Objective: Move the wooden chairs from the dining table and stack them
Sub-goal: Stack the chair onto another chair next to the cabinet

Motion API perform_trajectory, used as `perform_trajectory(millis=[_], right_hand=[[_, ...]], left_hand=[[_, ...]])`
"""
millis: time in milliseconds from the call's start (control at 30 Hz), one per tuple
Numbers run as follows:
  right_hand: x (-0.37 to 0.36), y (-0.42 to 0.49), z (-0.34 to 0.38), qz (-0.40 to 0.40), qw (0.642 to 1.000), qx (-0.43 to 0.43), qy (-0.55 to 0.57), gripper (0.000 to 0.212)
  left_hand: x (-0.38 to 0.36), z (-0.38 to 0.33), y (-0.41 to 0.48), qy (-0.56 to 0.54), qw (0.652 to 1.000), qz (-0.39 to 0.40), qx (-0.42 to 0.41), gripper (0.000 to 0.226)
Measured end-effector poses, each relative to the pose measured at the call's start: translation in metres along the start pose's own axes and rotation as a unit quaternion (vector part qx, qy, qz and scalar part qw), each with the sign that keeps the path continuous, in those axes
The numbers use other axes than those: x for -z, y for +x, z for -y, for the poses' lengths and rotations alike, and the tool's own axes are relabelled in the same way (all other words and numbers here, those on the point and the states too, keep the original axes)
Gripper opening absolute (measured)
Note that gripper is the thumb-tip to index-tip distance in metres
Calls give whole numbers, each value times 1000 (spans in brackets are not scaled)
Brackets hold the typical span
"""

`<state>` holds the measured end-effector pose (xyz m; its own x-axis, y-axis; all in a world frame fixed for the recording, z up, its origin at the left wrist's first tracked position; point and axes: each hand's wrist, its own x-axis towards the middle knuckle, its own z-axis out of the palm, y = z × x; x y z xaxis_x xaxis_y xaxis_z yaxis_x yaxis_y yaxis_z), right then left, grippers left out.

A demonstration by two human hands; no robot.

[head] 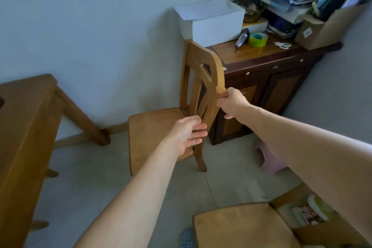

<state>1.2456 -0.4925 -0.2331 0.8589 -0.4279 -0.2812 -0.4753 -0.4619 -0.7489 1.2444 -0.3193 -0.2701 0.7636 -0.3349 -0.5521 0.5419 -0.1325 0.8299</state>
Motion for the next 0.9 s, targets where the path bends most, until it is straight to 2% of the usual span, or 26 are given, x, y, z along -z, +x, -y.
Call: perform_trajectory(millis=[100,267,400,500,733,833,900], right_hand=[[-12,38,10,-56,998,-33,-11,48],[-26,87,15,-98,989,-104,-25,52],[-29,118,16,-73,986,-139,57,52],[-29,138,13,-57,983,-156,75,50],[-20,164,4,7,960,-223,169,55],[-23,167,-1,19,967,-209,143,61],[-25,168,-1,9,974,-194,117,66]], left_hand=[[14,-15,43,28,999,24,14,27],[19,-28,104,80,994,66,33,37],[8,-31,145,123,986,103,54,53],[0,-29,171,159,975,139,70,68],[-14,-18,199,85,967,224,84,78],[-16,-10,207,74,968,231,60,106],[-18,-9,207,68,970,226,55,113]])
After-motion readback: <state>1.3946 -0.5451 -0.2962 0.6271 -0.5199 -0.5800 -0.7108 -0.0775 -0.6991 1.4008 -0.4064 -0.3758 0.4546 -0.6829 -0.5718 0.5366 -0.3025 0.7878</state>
